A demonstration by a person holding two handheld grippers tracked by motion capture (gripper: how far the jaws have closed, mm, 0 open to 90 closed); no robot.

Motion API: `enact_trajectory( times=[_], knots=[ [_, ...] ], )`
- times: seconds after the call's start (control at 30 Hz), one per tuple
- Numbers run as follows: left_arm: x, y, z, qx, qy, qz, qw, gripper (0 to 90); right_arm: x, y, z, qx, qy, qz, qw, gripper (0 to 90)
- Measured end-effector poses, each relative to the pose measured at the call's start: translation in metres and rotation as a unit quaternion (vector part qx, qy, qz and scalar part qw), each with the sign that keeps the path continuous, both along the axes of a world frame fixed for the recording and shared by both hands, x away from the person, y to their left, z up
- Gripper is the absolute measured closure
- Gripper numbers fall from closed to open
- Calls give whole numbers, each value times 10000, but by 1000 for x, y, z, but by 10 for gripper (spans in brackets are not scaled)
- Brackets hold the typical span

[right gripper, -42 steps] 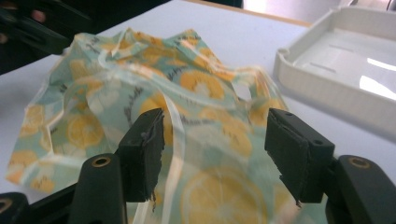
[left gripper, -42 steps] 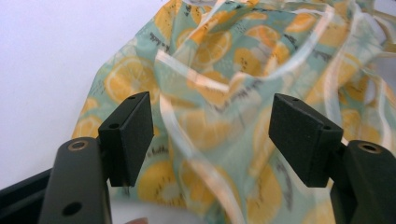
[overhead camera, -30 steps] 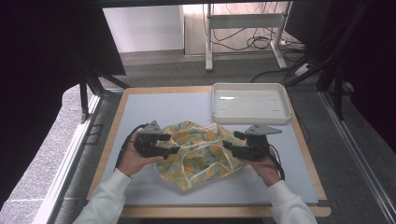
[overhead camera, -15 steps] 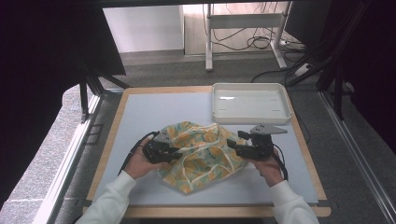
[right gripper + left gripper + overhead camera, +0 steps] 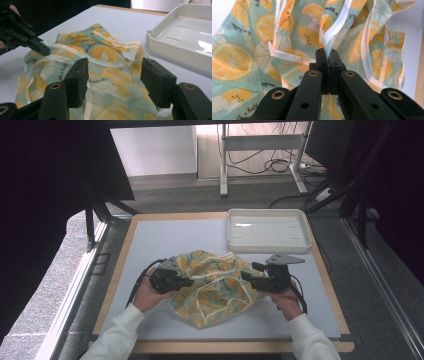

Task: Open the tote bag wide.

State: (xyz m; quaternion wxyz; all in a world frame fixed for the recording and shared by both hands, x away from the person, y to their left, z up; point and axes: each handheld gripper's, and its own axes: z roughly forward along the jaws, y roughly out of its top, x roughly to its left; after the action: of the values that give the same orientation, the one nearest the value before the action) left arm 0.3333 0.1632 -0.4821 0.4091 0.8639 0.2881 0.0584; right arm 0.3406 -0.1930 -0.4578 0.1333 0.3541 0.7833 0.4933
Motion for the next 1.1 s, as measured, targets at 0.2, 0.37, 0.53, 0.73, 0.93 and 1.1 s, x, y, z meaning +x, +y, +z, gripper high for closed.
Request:
enact_trajectory(
  times=[0.2,0.37,0.53,0.73,0.93,1.1],
  knots=[
    [0,3,3,-15,-51,15,10000,900,1,-5,1,24,-41,-72,10000,396],
    [1,3,3,-59,-55,54,10000,900,2,-7,1,6,-29,-101,9999,396],
    [4,4,4,-110,-48,88,9999,900,4,-8,0,-41,-23,-108,9999,396],
    [4,6,6,-205,-59,131,9997,900,9,-8,2,-95,-30,-129,9999,396],
    [6,4,10,-289,-82,136,9995,900,15,-5,1,-184,3,-74,9998,395],
    [7,3,12,-326,-99,163,9993,900,17,-1,0,-212,68,78,9997,384]
  ],
)
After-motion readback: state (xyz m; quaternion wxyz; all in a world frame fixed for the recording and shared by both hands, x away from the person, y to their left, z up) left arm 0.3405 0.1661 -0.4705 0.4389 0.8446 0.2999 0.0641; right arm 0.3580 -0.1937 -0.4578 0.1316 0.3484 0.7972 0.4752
